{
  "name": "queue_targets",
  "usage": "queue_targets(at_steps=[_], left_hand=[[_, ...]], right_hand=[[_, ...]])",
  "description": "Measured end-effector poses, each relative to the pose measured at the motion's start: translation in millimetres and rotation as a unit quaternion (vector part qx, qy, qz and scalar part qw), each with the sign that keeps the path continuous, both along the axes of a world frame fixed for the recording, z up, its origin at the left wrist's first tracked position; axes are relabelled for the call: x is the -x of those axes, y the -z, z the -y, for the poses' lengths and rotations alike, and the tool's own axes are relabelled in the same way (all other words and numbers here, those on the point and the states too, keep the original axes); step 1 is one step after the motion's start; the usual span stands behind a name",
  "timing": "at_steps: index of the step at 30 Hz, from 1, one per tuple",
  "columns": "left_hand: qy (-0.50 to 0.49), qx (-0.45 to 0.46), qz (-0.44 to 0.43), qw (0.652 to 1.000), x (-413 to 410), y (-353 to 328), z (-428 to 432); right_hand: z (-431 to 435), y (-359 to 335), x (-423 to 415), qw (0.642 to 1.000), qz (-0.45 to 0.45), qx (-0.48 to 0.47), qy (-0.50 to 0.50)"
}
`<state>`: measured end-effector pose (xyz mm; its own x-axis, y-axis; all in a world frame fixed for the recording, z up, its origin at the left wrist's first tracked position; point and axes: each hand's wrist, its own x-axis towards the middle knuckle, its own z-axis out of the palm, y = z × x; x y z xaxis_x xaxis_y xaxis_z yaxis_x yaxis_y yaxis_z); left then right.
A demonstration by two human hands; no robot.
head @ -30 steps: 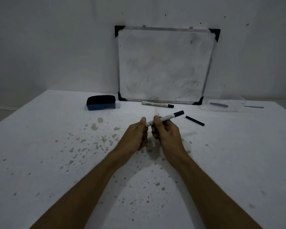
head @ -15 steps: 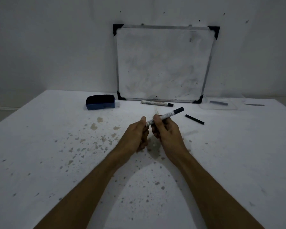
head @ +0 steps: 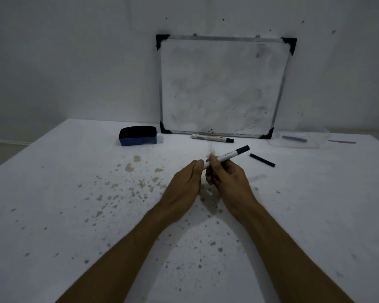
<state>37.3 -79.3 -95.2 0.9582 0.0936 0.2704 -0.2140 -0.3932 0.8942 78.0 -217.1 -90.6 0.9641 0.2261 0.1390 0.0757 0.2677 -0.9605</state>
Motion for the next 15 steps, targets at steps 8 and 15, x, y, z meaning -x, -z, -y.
queue_targets(at_steps=[8, 15], left_hand=[[-0.113, -0.194, 0.006, 0.974, 0, 4, -51], [-0.156, -0.336, 0.055, 0.927, -8, 14, -50]], right_hand=[[24, -1, -17, 0.984, -0.126, -0.127, 0.023], [12, -4, -12, 0.963, -0.186, -0.191, -0.037]])
